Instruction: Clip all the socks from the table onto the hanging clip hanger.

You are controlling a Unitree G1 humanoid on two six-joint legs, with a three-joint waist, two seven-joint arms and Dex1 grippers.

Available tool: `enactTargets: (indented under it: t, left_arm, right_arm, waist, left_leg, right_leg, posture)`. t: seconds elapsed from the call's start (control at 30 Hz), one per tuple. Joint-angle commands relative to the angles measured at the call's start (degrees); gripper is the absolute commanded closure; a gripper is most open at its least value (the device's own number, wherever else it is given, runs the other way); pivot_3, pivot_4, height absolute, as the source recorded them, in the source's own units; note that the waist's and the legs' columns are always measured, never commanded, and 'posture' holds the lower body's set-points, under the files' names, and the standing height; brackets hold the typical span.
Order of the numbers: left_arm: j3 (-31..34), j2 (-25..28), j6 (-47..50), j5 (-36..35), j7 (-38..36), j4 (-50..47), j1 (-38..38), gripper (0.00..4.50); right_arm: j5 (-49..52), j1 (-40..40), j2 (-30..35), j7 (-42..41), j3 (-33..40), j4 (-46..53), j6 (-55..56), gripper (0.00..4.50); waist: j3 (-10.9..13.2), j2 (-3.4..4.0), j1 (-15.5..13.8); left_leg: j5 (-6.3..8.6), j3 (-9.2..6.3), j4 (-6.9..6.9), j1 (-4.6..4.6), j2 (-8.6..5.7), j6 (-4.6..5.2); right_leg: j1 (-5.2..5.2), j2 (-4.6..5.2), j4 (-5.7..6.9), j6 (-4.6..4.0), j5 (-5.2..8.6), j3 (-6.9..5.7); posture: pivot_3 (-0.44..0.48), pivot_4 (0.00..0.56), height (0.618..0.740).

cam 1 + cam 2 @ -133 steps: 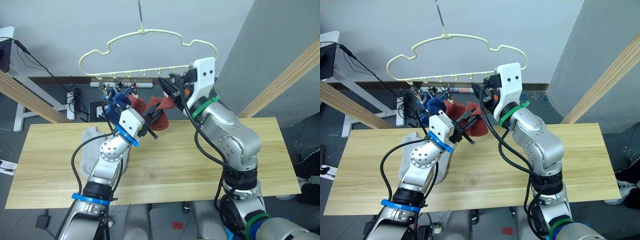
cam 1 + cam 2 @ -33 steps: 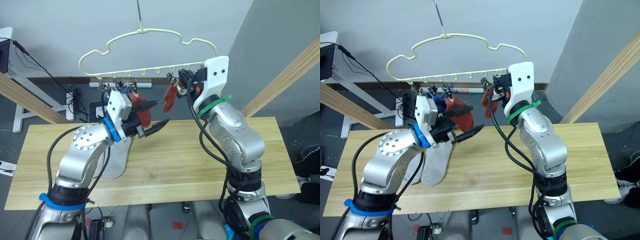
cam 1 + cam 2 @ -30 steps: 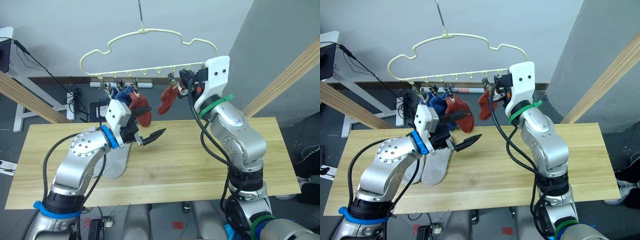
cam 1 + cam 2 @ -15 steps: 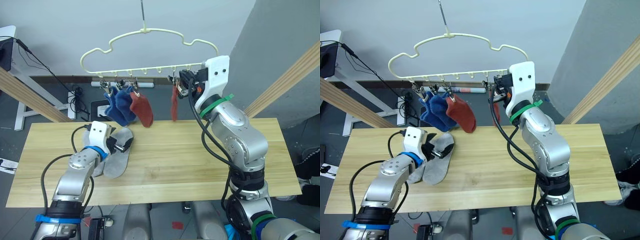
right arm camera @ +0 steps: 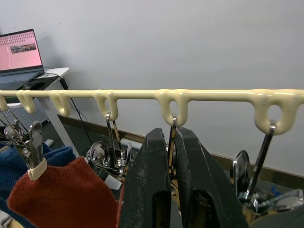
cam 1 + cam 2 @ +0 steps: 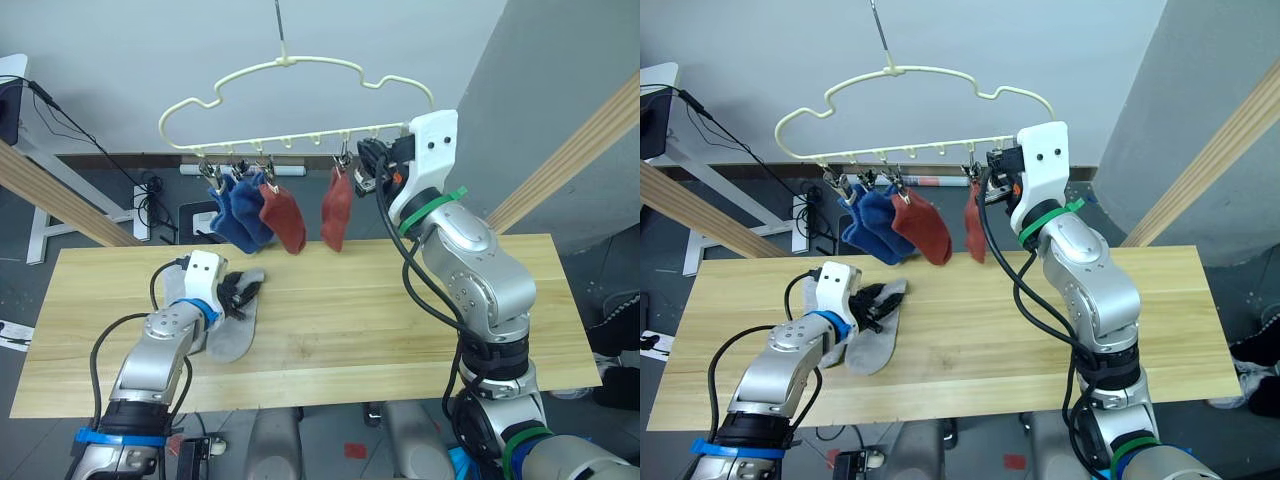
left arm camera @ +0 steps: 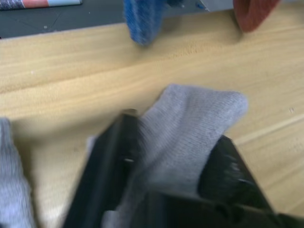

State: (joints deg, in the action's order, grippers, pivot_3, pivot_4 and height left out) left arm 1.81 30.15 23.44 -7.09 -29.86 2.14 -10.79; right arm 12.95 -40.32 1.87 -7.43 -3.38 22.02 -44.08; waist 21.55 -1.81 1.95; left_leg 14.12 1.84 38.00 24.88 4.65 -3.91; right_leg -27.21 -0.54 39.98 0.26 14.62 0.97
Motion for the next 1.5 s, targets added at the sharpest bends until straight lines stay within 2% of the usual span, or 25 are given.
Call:
enactTargets:
  t: [0.03,0.13,0.23,0.4,0.47,0.6,0.7,0.83,1.1,1.47,1.5]
  left_arm:
    - [-2.78,0.87,-5.15,1.17,-3.44,-2.94,2.6,3.72]
    - [-4.16,-1.39,-10.88,-1.52,-6.93,-7.2,2.51,4.48]
    - [-5.38,-5.64,-14.37,-6.13,-10.31,-11.28,0.98,4.48]
    - [-8.21,-11.3,-10.53,-12.9,-13.41,-15.33,-3.6,4.48]
    - [-9.04,-13.83,-8.06,-13.74,-11.86,-14.94,-6.31,4.48]
    - [-9.7,-18.35,-8.69,-11.54,-8.15,-10.76,-10.77,4.48]
    - [-10.3,-22.26,-19.24,-4.99,-3.28,-3.47,-15.31,4.48]
    - [-10.18,-24.23,-30.3,0.99,1.3,3.44,-17.93,4.48]
    - [-9.6,-24.82,-39.77,4.54,4.86,8.1,-19.78,4.48]
    - [-9.34,-25.0,-42.54,5.77,7.48,8.74,-20.48,4.48]
    - [-9.35,-24.98,-42.54,5.74,7.39,8.91,-20.64,4.5]
  right_arm:
    - [0.68,-1.23,-0.21,-0.13,0.27,2.27,0.96,4.5]
    - [0.71,-1.43,-0.08,-0.16,0.5,2.04,0.95,4.5]
    - [0.85,-1.61,0.01,-0.12,0.79,2.08,0.68,4.5]
    - [0.82,-1.73,0.03,-0.04,0.82,2.1,0.41,4.5]
    - [0.77,-1.79,-0.01,0.0,0.74,2.11,0.35,4.5]
    - [0.72,-1.88,0.01,-0.01,0.64,2.03,0.4,4.5]
    - [0.7,-2.13,0.04,0.08,0.64,2.26,0.15,4.5]
    - [0.99,-2.0,-0.04,0.29,0.93,2.78,-0.62,4.5]
    - [1.12,-1.55,-0.25,0.52,0.85,3.71,-1.69,4.5]
    - [1.96,-1.09,-1.06,0.74,1.18,4.07,-3.53,4.5]
    - [2.19,-1.05,-1.5,1.11,1.59,4.1,-3.45,4.21]
  waist:
    - [0.0,0.0,0.0]
    - [0.01,0.01,-0.02]
    - [0.01,0.0,-0.17]
    - [0.0,0.0,0.13]
    - [0.0,0.0,0.26]
    - [0.0,0.0,0.49]
    - [0.0,0.0,0.43]
    - [0.0,-0.01,0.49]
    - [0.0,-0.01,0.66]
    - [0.0,-0.01,0.97]
    - [0.01,-0.01,0.98]
  left_leg:
    - [0.0,0.01,0.0,0.0,0.0,0.0]
    - [0.0,0.0,0.0,0.01,-0.01,0.0]
    - [0.0,-0.01,0.0,0.05,-0.05,0.0]
    - [0.0,0.01,0.01,0.06,-0.07,0.0]
    - [0.0,-0.01,0.0,0.05,-0.05,0.0]
    - [0.0,-0.02,0.02,0.05,-0.05,0.01]
    - [0.0,-0.02,0.02,0.06,-0.07,0.01]
    - [0.0,0.01,0.03,0.07,-0.09,0.02]
    - [0.0,0.01,0.01,0.09,-0.08,0.02]
    - [0.0,0.01,0.02,0.09,-0.08,0.02]
    - [0.0,0.0,0.02,0.09,-0.08,0.02]
  right_leg:
    - [0.0,0.05,0.0,0.01,0.0,0.0]
    - [0.0,0.08,-0.02,0.01,0.01,-0.01]
    - [0.0,0.09,-0.03,0.01,0.0,-0.01]
    - [0.01,-0.01,-0.04,0.0,0.0,0.03]
    - [0.01,-0.07,-0.04,0.01,0.0,0.05]
    - [0.02,-0.1,-0.03,0.0,0.0,0.03]
    - [0.02,-0.1,-0.03,-0.07,-0.05,0.02]
    - [0.03,-0.08,-0.07,-0.22,-0.14,0.02]
    - [0.03,-0.07,-0.08,-0.23,-0.14,-0.01]
    - [0.03,-0.07,-0.07,-0.23,-0.14,-0.04]
    - [0.03,-0.07,-0.07,-0.23,-0.14,-0.04]
  posture:
    - [-0.079,0.413,0.701]
    - [-0.085,0.412,0.701]
    - [-0.089,0.411,0.701]
    - [-0.095,0.407,0.701]
    - [-0.096,0.406,0.701]
    - [-0.095,0.401,0.701]
    - [-0.105,0.396,0.701]
    - [-0.115,0.393,0.701]
    - [-0.122,0.393,0.701]
    - [-0.116,0.394,0.701]
    - [-0.115,0.395,0.701]
